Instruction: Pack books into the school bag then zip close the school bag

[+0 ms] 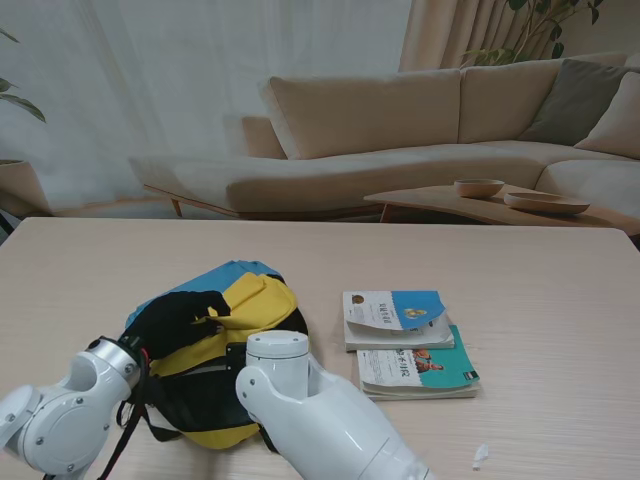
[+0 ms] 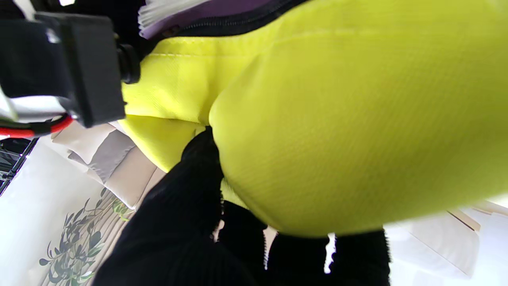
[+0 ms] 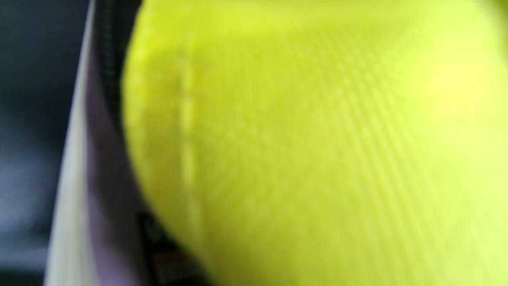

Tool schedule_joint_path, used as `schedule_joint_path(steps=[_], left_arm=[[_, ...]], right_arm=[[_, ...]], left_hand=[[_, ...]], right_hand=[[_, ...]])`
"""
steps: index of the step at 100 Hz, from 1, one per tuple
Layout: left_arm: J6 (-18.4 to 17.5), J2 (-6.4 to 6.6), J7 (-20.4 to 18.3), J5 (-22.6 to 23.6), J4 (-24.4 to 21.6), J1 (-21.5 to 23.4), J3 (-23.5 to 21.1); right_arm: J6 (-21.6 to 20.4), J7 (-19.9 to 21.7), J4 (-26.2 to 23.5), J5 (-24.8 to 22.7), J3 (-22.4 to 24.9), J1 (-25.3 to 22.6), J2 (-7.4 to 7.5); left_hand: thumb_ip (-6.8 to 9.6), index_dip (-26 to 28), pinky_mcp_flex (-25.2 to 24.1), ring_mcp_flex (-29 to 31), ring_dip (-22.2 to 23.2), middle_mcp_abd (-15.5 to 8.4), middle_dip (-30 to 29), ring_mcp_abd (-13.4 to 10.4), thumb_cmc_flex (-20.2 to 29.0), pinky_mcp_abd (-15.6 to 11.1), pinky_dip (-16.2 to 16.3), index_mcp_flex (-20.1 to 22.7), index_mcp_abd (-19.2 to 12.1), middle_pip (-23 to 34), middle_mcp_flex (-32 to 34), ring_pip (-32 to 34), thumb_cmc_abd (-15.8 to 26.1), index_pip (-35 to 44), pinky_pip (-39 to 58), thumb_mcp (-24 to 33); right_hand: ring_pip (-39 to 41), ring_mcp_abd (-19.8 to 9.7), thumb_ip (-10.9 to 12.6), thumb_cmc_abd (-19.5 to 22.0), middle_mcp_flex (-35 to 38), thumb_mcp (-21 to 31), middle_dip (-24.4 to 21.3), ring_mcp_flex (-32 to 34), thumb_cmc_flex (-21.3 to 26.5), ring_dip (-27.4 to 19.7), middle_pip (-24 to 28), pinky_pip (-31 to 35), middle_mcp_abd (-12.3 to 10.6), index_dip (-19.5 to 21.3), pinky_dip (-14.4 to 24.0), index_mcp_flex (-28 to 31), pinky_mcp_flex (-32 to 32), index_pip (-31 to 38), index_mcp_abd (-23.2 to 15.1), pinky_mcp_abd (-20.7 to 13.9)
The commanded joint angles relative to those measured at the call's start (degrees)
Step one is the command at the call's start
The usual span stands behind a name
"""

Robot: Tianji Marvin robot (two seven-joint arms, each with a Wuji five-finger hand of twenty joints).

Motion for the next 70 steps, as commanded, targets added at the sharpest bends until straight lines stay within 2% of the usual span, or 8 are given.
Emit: schedule_joint_path(steps=[1, 24, 29, 38, 47, 52, 56, 70], left_arm=[[-0.1, -0.18, -0.9, 0.0, -1.1, 0.2, 0.2], [0.4, -0.21, -0.8, 0.2, -1.3, 0.3, 0.2], [0.5, -0.20, -0.9, 0.3, -1.4, 0.3, 0.1], [0.5, -0.23, -0.8, 0.3, -1.4, 0.3, 0.1], [0.7, -0.27, -0.6, 0.2, -1.4, 0.3, 0.1], [0.8, -0.28, -0.6, 0.2, -1.4, 0.3, 0.2], [0.8, -0.31, -0.4, 0.2, -1.4, 0.4, 0.2], [1.0, -0.36, -0.2, 0.1, -1.5, 0.6, 0.1]], right_arm=[[-0.3, 1.2, 0.1, -0.7, -0.4, 0.5, -1.60], [-0.7, 2.1, 3.3, -2.7, -1.0, 1.5, -2.85], [-0.6, 2.7, 3.5, -3.5, -1.0, 1.4, -2.89], [-0.1, 4.8, 3.1, -4.4, -1.0, 1.1, -2.41], [-0.2, 5.6, 2.5, -4.2, -0.9, 0.9, -1.89], [0.0, 6.2, 2.2, -4.5, -0.8, 0.8, -1.67], [0.3, 6.8, 2.1, -5.1, -0.7, 0.8, -1.55], [1.5, 8.5, 1.5, -8.1, -0.3, 0.2, -1.18]], left_hand=[[-0.05, 4.5, -0.5, 0.5, 1.0, -0.8, 1.6, 1.8, 3.8, 1.9, 1.5, 1.1, -2.2, 4.8, 3.6, 1.0, 3.7, 7.6, 1.9, -0.9], [-0.01, 4.4, -0.5, 0.6, 1.0, -0.8, 1.6, 1.9, 3.8, 1.9, 1.5, 1.1, -2.2, 4.8, 3.6, 1.0, 3.7, 7.5, 1.9, -1.0], [-0.01, 4.4, -0.6, 0.5, 1.0, -0.8, 1.6, 1.9, 3.8, 1.9, 1.5, 1.0, -2.2, 4.8, 3.6, 1.0, 3.7, 7.5, 1.8, -1.1], [0.00, 4.3, -0.6, 0.6, 1.0, -0.8, 1.6, 1.9, 3.9, 1.9, 1.5, 1.0, -2.2, 4.8, 3.6, 1.0, 3.7, 7.5, 1.8, -1.1], [0.01, 4.2, -0.6, 0.6, 1.0, -0.8, 1.6, 1.9, 3.9, 2.0, 1.5, 1.0, -2.1, 4.8, 3.6, 1.0, 3.8, 7.5, 1.8, -1.1], [-0.01, 4.2, -0.6, 0.6, 1.0, -0.9, 1.6, 1.7, 3.8, 1.9, 1.5, 1.0, -2.2, 4.8, 3.6, 1.0, 3.8, 7.4, 1.8, -1.2], [0.01, 4.1, -0.6, 0.5, 1.0, -0.8, 1.6, 1.9, 3.9, 1.9, 1.5, 1.0, -2.1, 4.8, 3.5, 1.0, 3.8, 7.4, 1.9, -1.2], [0.02, 4.0, -0.6, 0.5, 1.0, -0.8, 1.6, 1.9, 3.9, 2.0, 1.5, 1.0, -2.1, 4.8, 3.5, 1.0, 3.8, 7.4, 1.8, -1.3]], right_hand=[[-0.4, -0.3, 2.0, 7.0, -1.3, 4.1, -0.8, 1.9, 8.0, -0.5, 0.1, -0.1, -0.7, -0.1, -0.4, 3.4, 0.5, 10.3, -11.2, -0.8], [-2.3, -0.5, 2.0, 7.1, -2.7, 4.0, -1.5, -0.1, 8.0, -0.7, -0.4, -2.3, -0.8, -2.1, -1.6, 2.0, -1.4, 10.2, -10.6, -1.2], [-5.1, -0.8, 2.1, 7.3, -4.2, 3.4, -1.7, -2.1, 7.7, -1.3, -2.4, -4.4, -0.8, -4.9, -2.5, 0.2, -3.4, 9.0, -9.6, -1.3], [-13.8, -1.8, 3.1, 9.5, -9.6, 1.2, -1.5, -8.2, 6.4, -3.0, -8.6, -9.3, -0.9, -13.7, -4.1, -5.4, -8.9, 3.9, -6.5, -2.1], [-20.9, -3.6, 5.8, 11.5, -17.2, 0.5, -1.3, -15.6, 4.1, -4.4, -11.7, -14.0, -1.7, -18.6, -5.0, -11.0, -16.4, -1.8, -3.9, -2.6], [-23.6, -4.6, 8.8, 12.5, -21.9, 0.3, -0.8, -19.5, 2.6, -4.8, -12.1, -16.2, -2.5, -18.7, -5.3, -14.2, -20.0, -4.4, -3.1, -3.2], [-25.0, -5.5, 11.6, 13.0, -25.1, -0.2, -0.1, -22.3, 1.7, -4.9, -12.4, -17.7, -3.2, -16.5, -5.5, -17.1, -22.4, -6.0, -2.7, -4.0], [-29.3, -8.1, 11.9, 9.5, -34.7, -0.5, -0.4, -31.3, -1.1, -6.3, -13.1, -22.5, -4.5, -16.2, -7.3, -26.5, -30.2, -6.6, -1.8, -6.4]])
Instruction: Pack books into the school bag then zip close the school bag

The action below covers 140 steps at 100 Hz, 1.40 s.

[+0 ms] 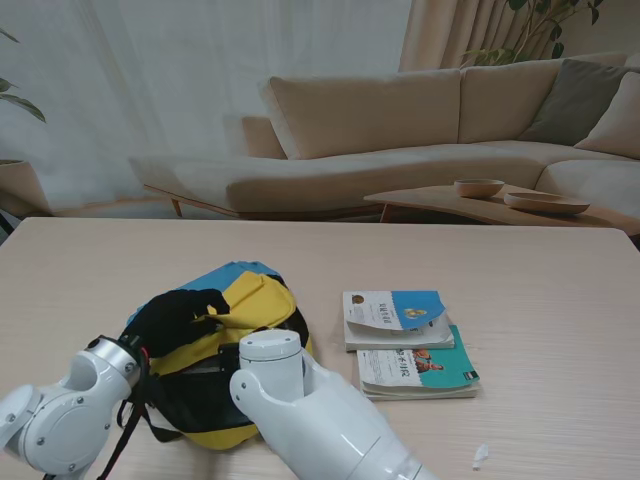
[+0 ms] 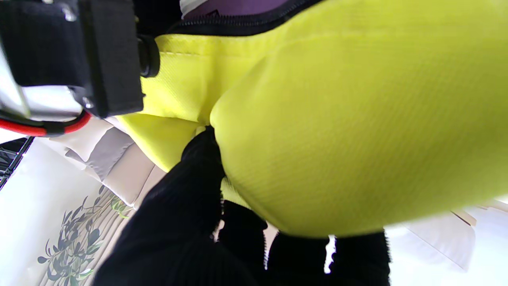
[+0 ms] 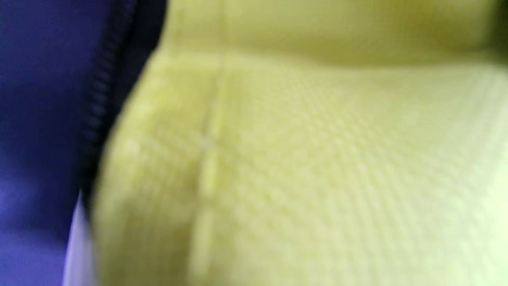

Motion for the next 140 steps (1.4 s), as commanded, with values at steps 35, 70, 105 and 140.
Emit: schedule_joint_path(steps=[35, 70, 105, 140], left_arm=[[0.6, -0.55, 0.1, -0.2, -1.0, 0.5, -0.2], [1.3, -0.62, 0.4, -0.1, -0.8, 0.2, 0.0], [2.0, -0.64, 0.6, 0.2, 0.8, -1.3, 0.4], [2.1, -0.63, 0.6, -0.3, 2.3, -2.5, 0.8]], right_arm=[[4.8, 7.8, -5.0, -9.2, 1.4, -2.9, 1.86], [6.1, 10.9, -9.2, -16.6, 2.1, -5.2, 3.61], [5.1, 11.7, -16.1, -16.8, 3.9, -8.4, 6.13], [2.9, 13.3, -18.1, -14.9, 4.4, -9.9, 7.91]], left_hand=[[0.07, 3.8, -0.5, 0.6, 1.1, -0.8, 1.6, 2.0, 4.0, 1.9, 1.5, 1.0, -2.0, 4.8, 3.6, 1.0, 3.8, 7.4, 1.9, -1.3], [0.08, 3.8, -0.4, 0.7, 1.1, -1.0, 1.7, 1.8, 4.0, 1.9, 1.5, 0.9, -2.0, 5.0, 3.5, 1.1, 3.8, 7.5, 1.9, -1.4], [0.07, 3.8, -0.4, 0.7, 1.1, -0.9, 1.7, 1.8, 4.0, 1.9, 1.5, 0.9, -1.9, 5.1, 3.5, 1.1, 3.8, 7.6, 2.0, -1.4], [0.11, 3.8, -0.4, 0.6, 1.1, -1.0, 1.7, 1.8, 4.2, 1.9, 1.5, 0.9, -2.0, 5.1, 3.4, 1.1, 3.9, 7.7, 1.9, -1.4]], right_hand=[[-20.4, -7.5, 2.3, -10.8, -12.7, 4.6, -10.5, -20.6, -12.8, -10.9, -25.5, -16.1, -3.1, -13.3, -11.0, -19.2, -17.5, -10.0, 2.8, -15.1], [-30.6, -9.7, 2.1, -9.5, -13.2, 3.7, -15.5, -22.5, -14.0, -16.5, -38.8, -23.1, -4.7, -19.7, -15.7, -18.6, -18.4, -22.5, 2.5, -18.1], [-23.1, -8.2, 2.5, -6.2, -12.7, 2.2, -11.6, -21.1, -12.3, -12.4, -30.6, -16.9, -4.2, -14.0, -12.6, -18.7, -17.6, -15.3, 2.3, -16.4], [-31.9, -12.7, 3.3, -1.9, -13.3, -1.2, -16.8, -23.1, -15.0, -17.3, -41.8, -29.0, -7.8, -20.3, -19.4, -17.6, -18.1, -26.9, -0.5, -19.5]])
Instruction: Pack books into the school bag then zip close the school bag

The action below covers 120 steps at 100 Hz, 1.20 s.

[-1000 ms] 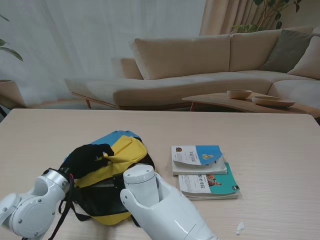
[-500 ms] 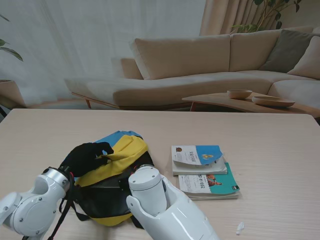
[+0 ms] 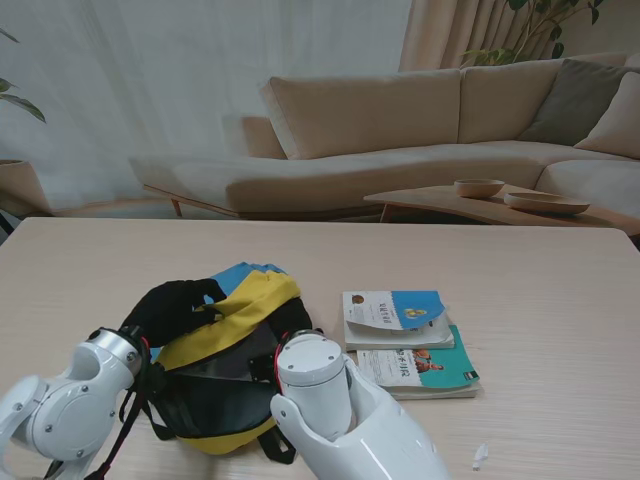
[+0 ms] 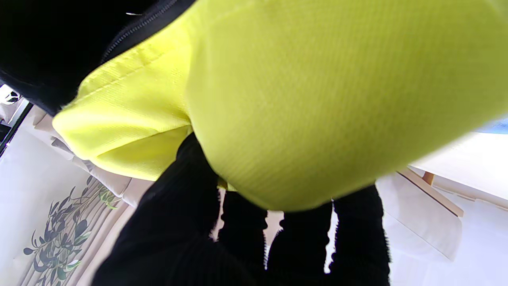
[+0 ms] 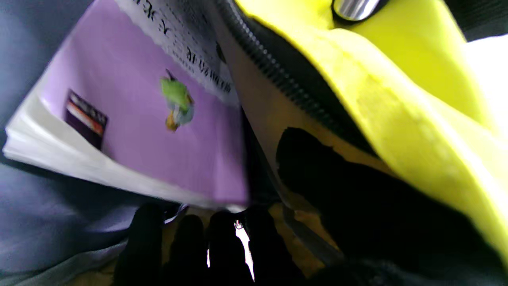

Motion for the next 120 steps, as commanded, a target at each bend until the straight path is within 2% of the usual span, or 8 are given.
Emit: schedule_joint_path(steps=[1, 21, 37, 43, 51, 63, 82, 120], left_arm=[[0.5, -0.32, -0.8, -0.1, 0.1, 0.2, -0.1], [0.4, -0.29, -0.9, 0.0, 0.3, -0.1, 0.2], [0.3, -0.25, -1.0, 0.1, 0.5, -0.2, 0.2], [0.3, -0.28, -0.8, 0.0, 0.7, -0.3, 0.3], [0.4, -0.23, -1.0, -0.1, 0.8, -0.5, 0.5], [0.4, -0.26, -0.9, -0.2, 1.2, -0.8, 0.7], [0.6, -0.26, -0.9, -0.4, 1.6, -1.1, 0.8], [0.4, -0.13, -1.6, -1.6, 3.1, -2.4, 1.4]], right_arm=[[-2.2, 1.2, -1.3, 2.4, -0.2, -0.6, 0.57], [-2.5, 2.9, -1.8, 3.2, -0.4, -0.8, 1.19], [-2.6, 3.5, -3.6, 3.5, -0.3, -1.9, 1.77], [-2.8, 3.7, -4.3, 3.4, -0.3, -2.4, 2.07], [-3.0, 4.4, -5.4, 3.5, 0.1, -3.2, 2.68], [-2.1, 6.6, -6.9, 4.0, 1.1, -4.3, 3.73], [-0.3, 11.2, -9.9, 3.9, 3.4, -7.0, 5.99], [-2.1, 27.8, -20.9, 1.1, 11.5, -17.4, 14.32]], left_hand=[[0.14, 3.7, -0.4, 0.6, 0.9, -1.0, 1.6, 1.7, 4.4, 1.9, 1.5, 0.9, -1.8, 3.8, 2.7, 1.1, 3.8, 7.0, 1.9, 1.0], [0.19, 3.7, -0.4, 0.7, 0.9, -1.0, 1.6, 1.7, 4.6, 1.9, 1.5, 1.0, -1.7, 3.8, 2.8, 1.1, 3.8, 7.0, 1.9, 1.1], [0.18, 3.6, -0.4, 0.6, 0.9, -1.0, 1.6, 1.7, 4.5, 1.9, 1.5, 0.9, -1.6, 3.8, 2.7, 1.1, 3.9, 7.0, 1.9, 1.0], [0.21, 3.6, -0.4, 0.6, 0.9, -1.0, 1.6, 1.7, 4.6, 1.9, 1.4, 0.9, -1.7, 3.8, 2.8, 1.1, 3.9, 7.0, 1.9, 1.0], [0.22, 3.6, -0.4, 0.6, 0.9, -1.0, 1.6, 1.7, 4.7, 1.9, 1.4, 0.9, -1.6, 3.8, 2.7, 1.1, 3.9, 7.0, 1.9, 1.0], [0.24, 3.6, -0.5, 0.5, 0.9, -1.0, 1.6, 1.7, 4.7, 1.9, 1.4, 0.9, -1.6, 3.7, 2.7, 1.0, 4.0, 7.0, 1.8, 0.9], [0.26, 3.5, -0.7, 0.3, 0.9, -1.0, 1.5, 1.7, 4.8, 1.9, 1.4, 0.8, -1.5, 3.7, 2.6, 0.9, 4.0, 6.9, 1.8, 0.8], [0.29, 3.4, -1.2, -0.1, 0.8, -1.0, 1.4, 1.8, 4.9, 1.7, 1.3, 0.7, -1.5, 3.5, 2.2, 0.6, 4.2, 6.9, 1.5, 0.4]], right_hand=[[-4.7, -4.1, 2.6, 1.1, -0.5, -3.4, -1.9, -2.7, -3.8, -2.9, -4.5, -5.8, -3.9, -1.8, -4.6, -0.4, -0.3, -8.8, -3.3, -3.9], [-8.1, -6.8, 3.1, 3.1, 1.0, -5.9, -7.6, -4.1, -5.0, -5.3, -12.2, -13.4, -5.7, 1.8, -9.3, 2.3, 0.3, -26.3, -4.9, -6.1], [-5.8, -5.0, 3.3, 3.6, 3.5, -6.1, -7.4, -2.4, -4.2, -1.6, -11.9, -9.1, -4.5, 14.3, -7.3, 1.7, 0.1, -24.0, -4.6, -5.6], [-0.2, -2.9, 3.3, 3.4, 5.8, -5.5, -4.0, -0.7, -4.1, 1.3, -8.4, -1.2, -3.4, 20.5, -2.8, -0.4, -0.4, -12.5, -4.5, -3.9], [10.6, -1.2, 3.4, 3.5, 0.5, -5.3, 7.2, 0.4, -3.8, 5.5, 16.4, 8.0, -2.5, 15.6, 3.3, -1.7, 0.4, 5.9, -4.0, -0.1], [20.7, 2.9, 3.4, 3.4, -0.2, -4.7, 12.8, 4.2, -3.9, 10.6, 32.4, 17.3, 0.4, 12.5, 9.1, 2.6, 4.5, 15.4, -2.4, 4.5], [24.8, 4.8, 3.6, 4.6, 2.3, -5.6, 13.6, 5.9, -4.6, 12.6, 35.5, 20.7, 1.9, 13.1, 11.4, 5.9, 6.2, 16.8, -1.6, 8.4], [24.1, 6.2, 4.1, 5.6, 3.5, -7.1, 13.1, 7.2, -5.0, 12.2, 34.5, 21.1, 2.9, 12.8, 11.9, 7.3, 7.3, 15.1, -1.1, 11.4]])
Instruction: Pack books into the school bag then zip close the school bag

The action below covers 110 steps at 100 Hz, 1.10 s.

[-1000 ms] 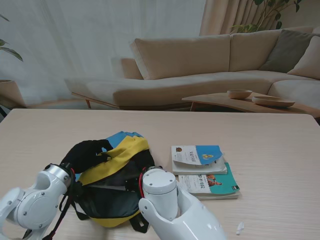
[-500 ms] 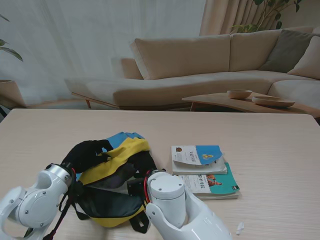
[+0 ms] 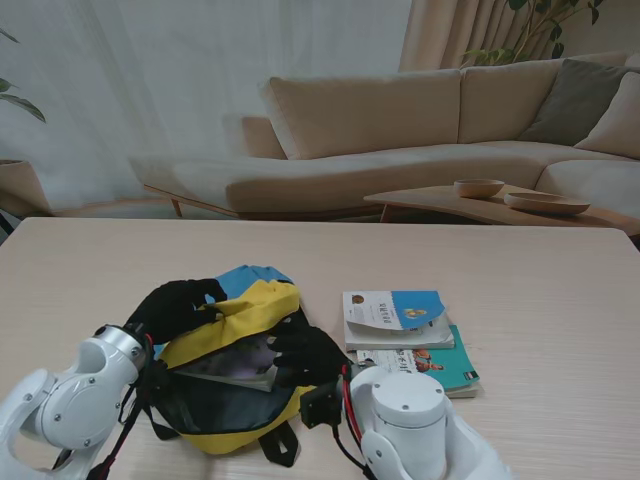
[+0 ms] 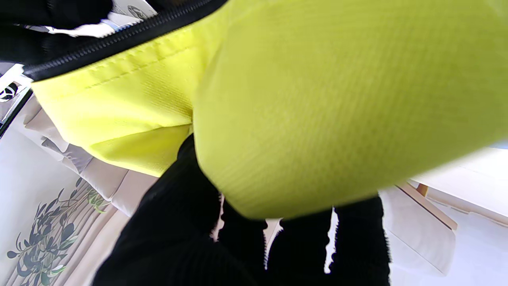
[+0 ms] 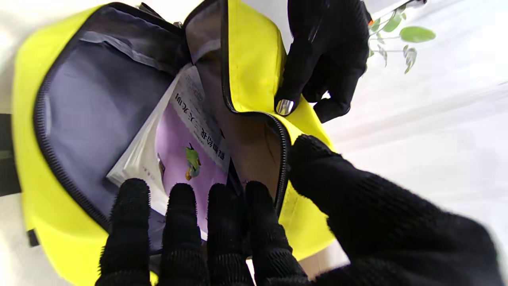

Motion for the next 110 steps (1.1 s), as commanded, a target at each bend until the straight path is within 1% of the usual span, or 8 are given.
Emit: schedule_joint_path(steps=[1, 14, 35, 57, 60, 69, 96, 110], left_arm=[[0.1, -0.15, -1.6, -0.3, -0.4, 0.3, 0.0], [0.2, 0.02, -2.6, -0.6, -0.8, 0.8, -0.2], [0.0, 0.59, -6.1, -1.7, -1.7, 2.0, -0.7], [0.6, 1.82, -13.5, -3.9, -3.5, 3.6, -2.8], [0.9, 2.04, -14.8, -4.0, -3.7, 3.7, -3.0], [1.6, 2.65, -18.1, -4.1, -4.3, 4.0, -3.4], [2.8, 3.60, -23.0, -2.6, -4.4, 4.0, -3.2], [3.4, 3.97, -25.0, -2.1, -4.6, 4.2, -3.1]], right_arm=[[-1.6, 0.6, -1.8, -0.4, 0.9, -2.3, 1.48], [-3.8, 6.8, -5.0, -3.9, 4.5, -5.6, 4.25], [-7.9, 12.1, -8.0, -9.7, 9.6, -8.8, 6.72], [-11.2, 12.8, -7.5, -15.5, 12.8, -8.3, 7.37], [-11.4, 12.5, -7.1, -16.4, 13.0, -8.0, 7.32], [-11.9, 11.5, -5.6, -18.6, 13.4, -6.5, 7.15], [-12.2, 10.8, -0.5, -24.9, 14.3, -2.1, 7.12], [-13.3, 10.1, 2.4, -29.0, 14.1, -0.1, 7.19]], left_hand=[[0.31, 3.4, -1.0, -0.1, 0.8, -1.0, 0.8, 1.8, 4.7, 1.7, 1.3, 0.6, -1.5, 2.8, 2.2, 0.6, 4.2, 6.8, 1.5, 0.4], [0.37, 3.2, -1.9, -1.0, 0.6, -0.7, 0.5, 1.9, 4.7, 1.4, 1.0, 0.4, -1.4, 2.2, 1.5, -0.1, 4.4, 6.6, 1.0, 0.2], [0.52, 2.5, -4.0, -2.8, 0.1, -0.5, -0.3, 1.8, 4.6, 0.6, 0.3, -0.2, -1.3, 0.7, 0.3, -2.0, 4.8, 5.9, -0.2, -0.7], [0.80, 1.0, -5.8, -4.2, -0.3, -0.2, -0.8, 2.2, 3.0, 0.2, -0.6, -1.0, 0.0, -0.4, -0.6, -3.6, 4.9, 4.3, -1.3, -1.7], [0.90, 0.7, -6.2, -4.6, -0.3, 2.2, -1.0, 2.3, 2.3, 0.1, -0.8, -1.2, 0.3, -0.9, -1.0, -3.9, 4.9, 4.0, -1.5, -1.9], [1.36, 0.2, -7.6, -5.8, -0.6, 2.3, -1.4, 2.4, -0.5, -0.1, -1.5, -1.5, 1.0, -2.2, -2.0, -5.3, 5.0, 3.1, -2.1, -2.7], [2.05, 0.2, -10.5, -8.3, -2.1, 2.5, -3.3, 2.2, -5.0, -0.9, -4.3, -1.4, 1.3, -6.9, -3.7, -9.7, 4.9, 1.3, -4.6, -3.0], [2.57, -4.3, -14.0, -13.3, -5.1, 2.6, -7.0, 0.6, -9.6, -2.7, -7.4, -4.9, 2.4, -15.2, -9.5, -16.9, 4.7, -7.8, -9.9, -3.3]], right_hand=[[0.5, -0.1, 2.8, 0.1, 1.6, -1.8, 0.1, 2.3, -2.6, 0.5, 0.5, 2.0, 0.7, -0.7, 1.7, 1.4, 0.9, -0.2, -0.3, 0.1], [0.5, -0.1, 2.9, 0.0, 2.3, -1.7, 0.0, 2.8, -3.1, 0.4, 0.2, 2.2, 0.8, -0.8, 1.9, 2.1, 1.2, -0.7, -0.4, 0.3], [0.6, -0.2, 3.0, -0.4, 3.0, -1.1, 0.0, 3.2, -3.7, 0.5, 0.0, 2.4, 0.4, -0.7, 2.1, 2.9, 1.4, -1.3, -0.7, 0.5], [0.4, -0.3, 3.0, -0.7, 3.4, -0.5, 0.0, 3.4, -4.3, 0.5, -0.2, 2.5, 0.3, -0.4, 2.2, 3.2, 1.6, -1.6, -1.0, 0.6], [0.4, -0.4, 3.0, -0.7, 3.4, -0.5, 0.0, 3.5, -4.3, 0.5, -0.2, 2.5, 0.2, -0.3, 2.2, 3.3, 1.6, -1.6, -1.0, 0.7], [0.4, -0.3, 3.1, -0.9, 3.7, -0.3, 0.0, 3.7, -4.5, 0.5, -0.2, 2.4, 0.2, -0.2, 2.3, 3.6, 1.5, -1.7, -1.1, 0.7], [0.3, -0.6, 3.2, -1.4, 4.3, 0.3, 0.1, 3.9, -5.1, 0.4, -0.4, 2.3, -0.4, 0.3, 2.3, 4.2, 1.2, -1.7, -1.7, 0.7], [0.3, -0.6, 3.2, -2.1, 5.2, 0.9, 0.1, 4.6, -5.6, 0.5, -0.4, 2.0, -0.7, 0.7, 2.1, 5.5, 1.0, -1.3, -2.4, 0.8]])
